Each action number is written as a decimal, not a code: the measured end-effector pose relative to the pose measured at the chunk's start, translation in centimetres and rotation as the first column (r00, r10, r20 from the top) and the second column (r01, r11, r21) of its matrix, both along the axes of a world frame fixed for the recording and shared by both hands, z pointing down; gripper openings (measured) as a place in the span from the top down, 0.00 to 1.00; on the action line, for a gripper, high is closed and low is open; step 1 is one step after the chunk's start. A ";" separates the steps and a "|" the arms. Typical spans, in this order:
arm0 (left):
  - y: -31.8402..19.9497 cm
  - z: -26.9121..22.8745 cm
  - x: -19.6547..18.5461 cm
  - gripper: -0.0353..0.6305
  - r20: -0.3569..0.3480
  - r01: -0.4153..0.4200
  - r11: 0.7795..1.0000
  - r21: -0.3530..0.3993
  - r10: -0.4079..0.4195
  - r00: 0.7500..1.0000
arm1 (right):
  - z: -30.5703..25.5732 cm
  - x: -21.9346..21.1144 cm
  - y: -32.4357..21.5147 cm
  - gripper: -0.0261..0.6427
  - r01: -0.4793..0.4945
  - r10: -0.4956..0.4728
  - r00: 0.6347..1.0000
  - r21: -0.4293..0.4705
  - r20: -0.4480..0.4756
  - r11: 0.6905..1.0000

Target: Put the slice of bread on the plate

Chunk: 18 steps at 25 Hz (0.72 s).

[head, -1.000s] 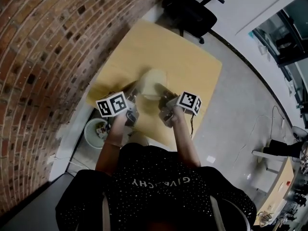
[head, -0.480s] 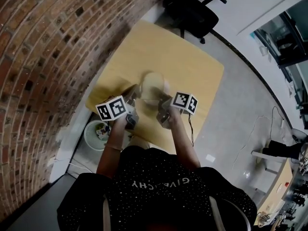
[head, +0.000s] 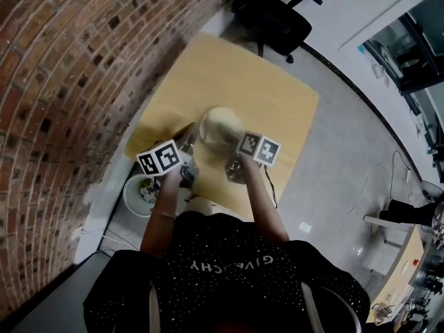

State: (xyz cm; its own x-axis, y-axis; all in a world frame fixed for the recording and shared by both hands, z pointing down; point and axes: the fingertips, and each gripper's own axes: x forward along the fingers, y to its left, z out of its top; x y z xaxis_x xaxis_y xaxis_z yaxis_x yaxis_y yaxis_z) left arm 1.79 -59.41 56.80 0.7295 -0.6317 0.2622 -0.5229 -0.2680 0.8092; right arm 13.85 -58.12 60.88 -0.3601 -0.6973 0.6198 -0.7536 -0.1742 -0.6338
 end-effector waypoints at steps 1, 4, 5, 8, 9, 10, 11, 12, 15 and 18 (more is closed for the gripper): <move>0.1 -0.3 0.1 0.93 0.001 0.000 1.000 0.003 0.000 1.000 | -0.3 0.3 0.2 0.20 -0.005 0.005 1.000 0.000 -0.002 1.000; 0.4 -1.2 0.2 0.93 0.003 0.002 1.000 0.010 -0.002 1.000 | -1.2 0.1 0.6 0.20 0.050 -0.052 0.996 0.035 0.072 0.998; 0.5 -1.4 0.2 0.93 0.003 0.003 1.000 0.013 -0.003 1.000 | -1.7 -0.3 0.7 0.22 0.069 -0.074 0.990 0.048 0.117 0.997; 0.8 -1.8 0.5 0.93 0.005 0.004 1.000 0.019 -0.004 1.000 | -3.1 -0.4 0.9 0.94 0.037 -0.052 0.979 0.078 0.198 0.996; 0.9 -1.8 0.7 0.93 0.006 0.004 1.000 0.017 -0.004 1.000 | -3.4 -0.5 1.0 0.94 0.034 -0.053 0.974 0.087 0.219 0.996; 1.0 -1.7 0.8 0.93 0.008 0.004 1.000 0.014 -0.004 1.000 | -3.8 -0.7 1.1 0.94 0.043 -0.066 0.969 0.097 0.239 0.994; 1.1 -1.6 1.0 0.93 0.011 0.003 1.000 0.013 -0.003 1.000 | -4.1 -0.8 1.2 0.94 0.050 -0.077 0.963 0.110 0.258 0.993; 1.2 -1.6 1.2 0.93 0.015 0.001 1.000 0.012 -0.001 1.000 | -4.6 -0.8 1.2 0.94 0.044 -0.078 0.956 0.126 0.282 0.991; 1.8 -1.7 2.2 0.93 0.017 -0.014 1.000 0.014 0.013 1.000 | -5.7 -0.5 1.2 0.94 -0.010 -0.055 0.923 0.167 0.380 0.986; 2.3 -1.7 2.6 0.93 0.023 -0.024 1.000 0.010 0.023 0.999 | -5.9 -0.6 1.6 0.94 0.002 -0.068 0.923 0.171 0.380 0.985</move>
